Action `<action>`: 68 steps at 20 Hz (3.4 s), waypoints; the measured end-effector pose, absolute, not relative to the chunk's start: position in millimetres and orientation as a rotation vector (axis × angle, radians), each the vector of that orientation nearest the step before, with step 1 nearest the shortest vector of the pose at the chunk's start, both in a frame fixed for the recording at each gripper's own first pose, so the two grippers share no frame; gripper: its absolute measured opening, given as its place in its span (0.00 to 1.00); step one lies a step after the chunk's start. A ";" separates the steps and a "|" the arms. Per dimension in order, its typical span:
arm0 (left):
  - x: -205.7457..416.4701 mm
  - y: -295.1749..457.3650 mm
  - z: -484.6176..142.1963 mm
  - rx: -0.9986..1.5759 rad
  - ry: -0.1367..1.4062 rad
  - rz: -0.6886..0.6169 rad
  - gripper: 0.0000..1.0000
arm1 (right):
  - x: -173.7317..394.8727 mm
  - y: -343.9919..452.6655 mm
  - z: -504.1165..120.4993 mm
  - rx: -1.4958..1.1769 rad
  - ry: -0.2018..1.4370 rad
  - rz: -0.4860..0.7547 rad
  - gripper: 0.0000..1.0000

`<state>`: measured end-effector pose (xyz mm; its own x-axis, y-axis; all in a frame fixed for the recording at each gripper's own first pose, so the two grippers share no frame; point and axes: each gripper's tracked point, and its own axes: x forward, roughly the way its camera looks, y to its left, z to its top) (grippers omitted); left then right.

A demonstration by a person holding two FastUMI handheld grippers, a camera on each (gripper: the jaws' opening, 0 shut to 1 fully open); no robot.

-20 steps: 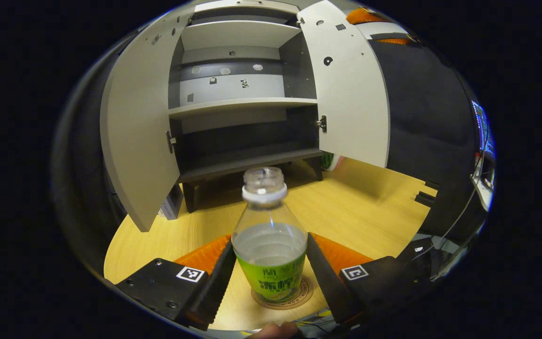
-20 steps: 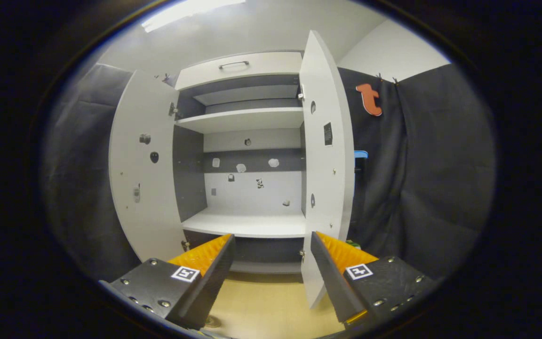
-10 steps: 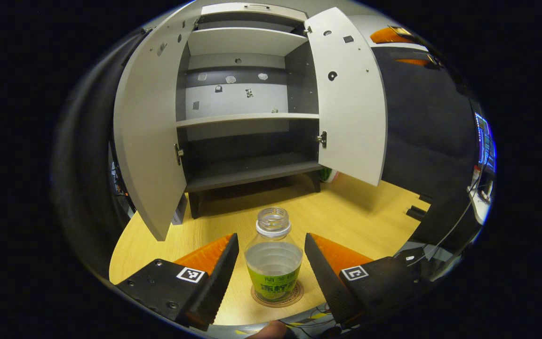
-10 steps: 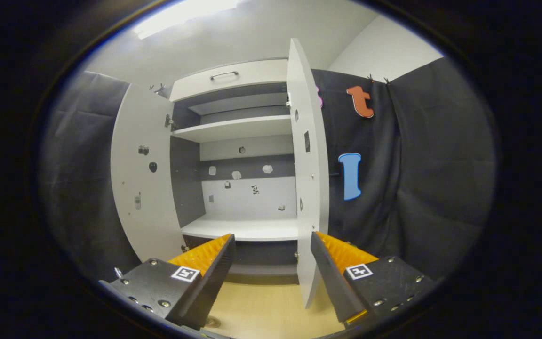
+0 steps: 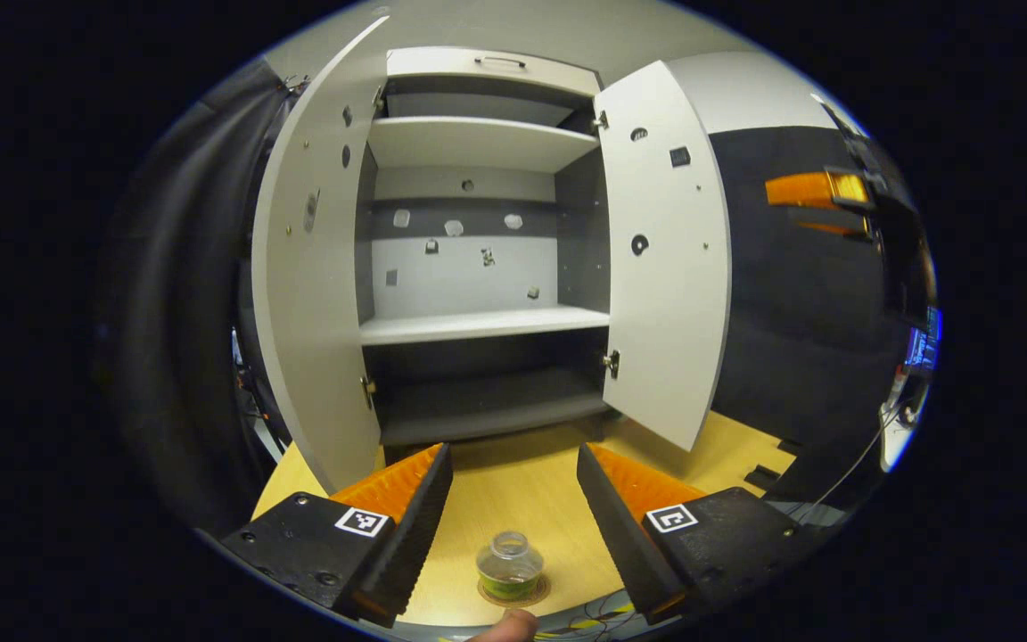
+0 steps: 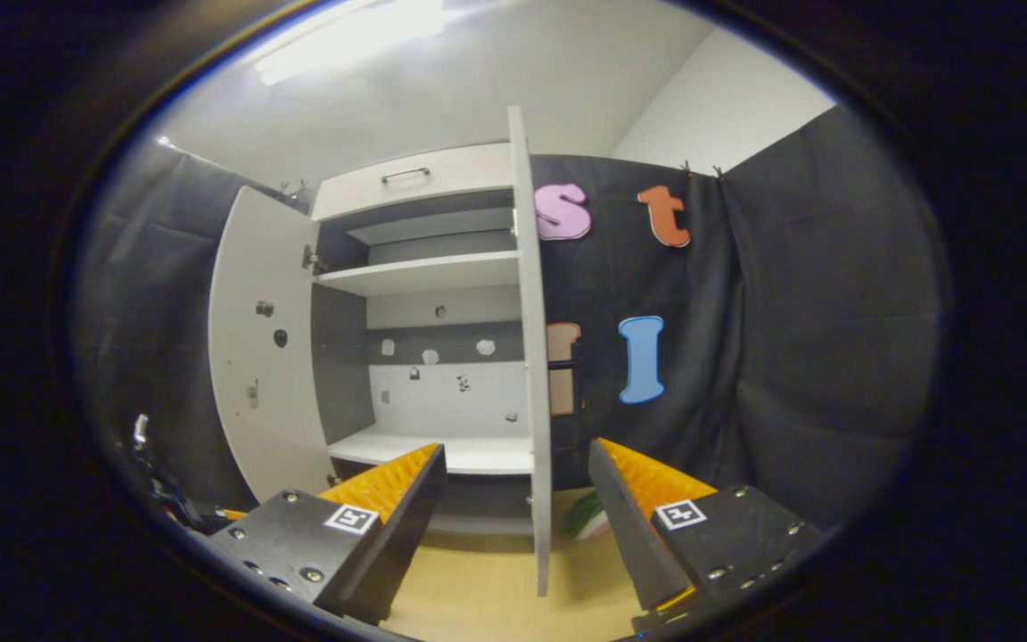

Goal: Grasp the bottle in the cabinet with the left hand and place it on the coaster, then close the right door with the right hand and the left door with the left hand.

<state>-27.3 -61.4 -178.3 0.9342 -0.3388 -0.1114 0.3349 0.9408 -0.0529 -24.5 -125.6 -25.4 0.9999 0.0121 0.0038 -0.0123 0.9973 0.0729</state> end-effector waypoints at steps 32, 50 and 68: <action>-41.7 91.7 -4.7 -0.104 -0.010 -0.057 0.93 | 132.4 -166.6 -33.8 -0.069 0.061 -0.044 0.86; -29.8 141.2 -18.5 -0.073 0.016 -0.015 0.92 | 142.7 -139.7 -28.1 -0.028 0.039 -0.130 0.86; -18.2 180.2 -45.4 -0.096 0.054 0.050 0.92 | 156.4 -72.9 -23.7 0.012 -0.013 -0.040 0.84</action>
<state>-18.2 180.2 -45.4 0.9973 0.0473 -0.0558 -0.0525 0.9942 -0.0941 156.4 -72.9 -23.7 0.9991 -0.0400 0.0128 0.0399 0.9991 0.0118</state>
